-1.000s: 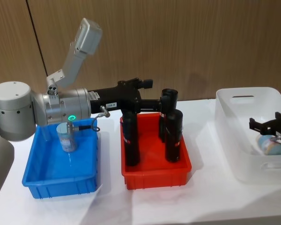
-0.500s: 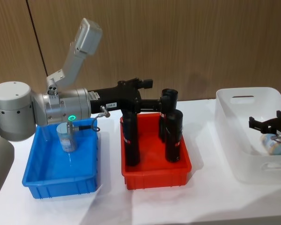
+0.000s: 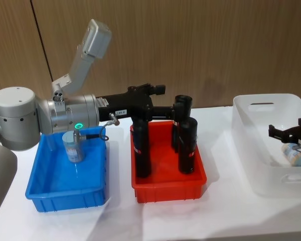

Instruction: Pick the cotton swabs from the blue box and place them into the white box.

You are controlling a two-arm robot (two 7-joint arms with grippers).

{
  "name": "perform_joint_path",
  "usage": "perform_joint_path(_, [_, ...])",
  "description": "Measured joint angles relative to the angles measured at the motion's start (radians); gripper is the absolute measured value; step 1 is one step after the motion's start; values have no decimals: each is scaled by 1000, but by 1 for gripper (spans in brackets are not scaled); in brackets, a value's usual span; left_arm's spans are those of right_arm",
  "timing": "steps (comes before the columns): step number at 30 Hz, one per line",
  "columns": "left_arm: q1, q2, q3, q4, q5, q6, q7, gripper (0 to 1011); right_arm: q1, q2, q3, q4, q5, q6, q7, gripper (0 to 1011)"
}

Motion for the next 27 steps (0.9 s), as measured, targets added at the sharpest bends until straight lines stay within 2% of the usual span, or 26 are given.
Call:
perform_joint_path(6, [7,2,1,-5,1,-3,10,1000,-6,0,0,-10,1,-3,0,1002])
perform_joint_path(10, [22,5,3,-17,5,-13,37,1000,-31,1,-4,-41,4,-12,-4,1002])
perform_joint_path(27, [147,30,25,-118,43,-90,262,1000,-193,5,-30,-254,36,-74,-37,1001])
